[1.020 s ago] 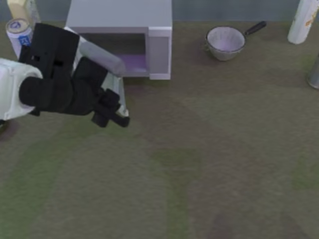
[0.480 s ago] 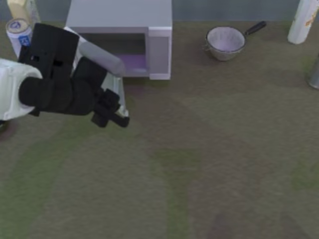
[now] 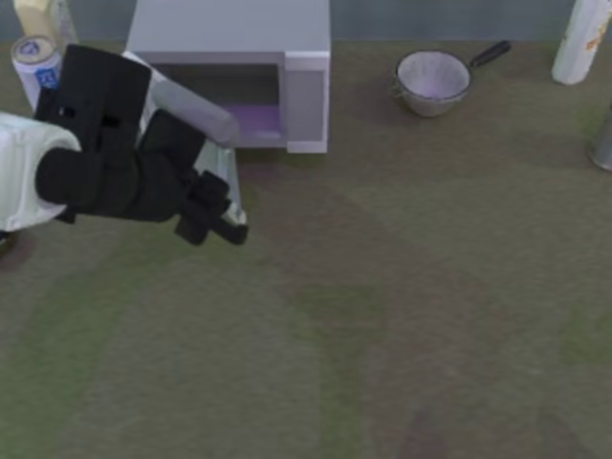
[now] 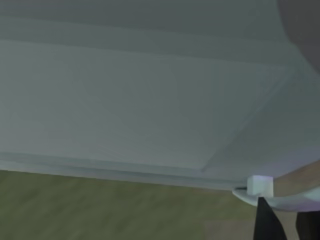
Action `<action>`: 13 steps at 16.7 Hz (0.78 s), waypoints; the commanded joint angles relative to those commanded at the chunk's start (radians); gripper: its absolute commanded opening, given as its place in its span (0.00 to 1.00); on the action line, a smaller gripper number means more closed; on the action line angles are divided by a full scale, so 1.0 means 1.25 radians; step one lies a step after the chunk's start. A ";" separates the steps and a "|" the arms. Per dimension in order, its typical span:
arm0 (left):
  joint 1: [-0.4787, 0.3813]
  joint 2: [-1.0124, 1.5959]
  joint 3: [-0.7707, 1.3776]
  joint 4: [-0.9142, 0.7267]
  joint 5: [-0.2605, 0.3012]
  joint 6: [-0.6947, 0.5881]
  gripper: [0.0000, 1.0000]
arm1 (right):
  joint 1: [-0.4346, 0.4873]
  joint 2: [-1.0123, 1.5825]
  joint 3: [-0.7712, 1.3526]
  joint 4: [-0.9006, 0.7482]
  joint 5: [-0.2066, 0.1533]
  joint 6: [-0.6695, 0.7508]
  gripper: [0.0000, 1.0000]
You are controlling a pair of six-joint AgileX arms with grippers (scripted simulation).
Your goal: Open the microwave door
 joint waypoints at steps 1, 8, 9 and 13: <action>0.001 0.000 -0.001 -0.001 0.001 0.003 0.00 | 0.000 0.000 0.000 0.000 0.000 0.000 1.00; 0.026 -0.008 -0.005 -0.013 0.028 0.049 0.00 | 0.000 0.000 0.000 0.000 0.000 0.000 1.00; 0.026 -0.008 -0.005 -0.013 0.028 0.049 0.00 | 0.000 0.000 0.000 0.000 0.000 0.000 1.00; 0.026 -0.008 -0.005 -0.013 0.028 0.049 0.00 | 0.000 0.000 0.000 0.000 0.000 0.000 1.00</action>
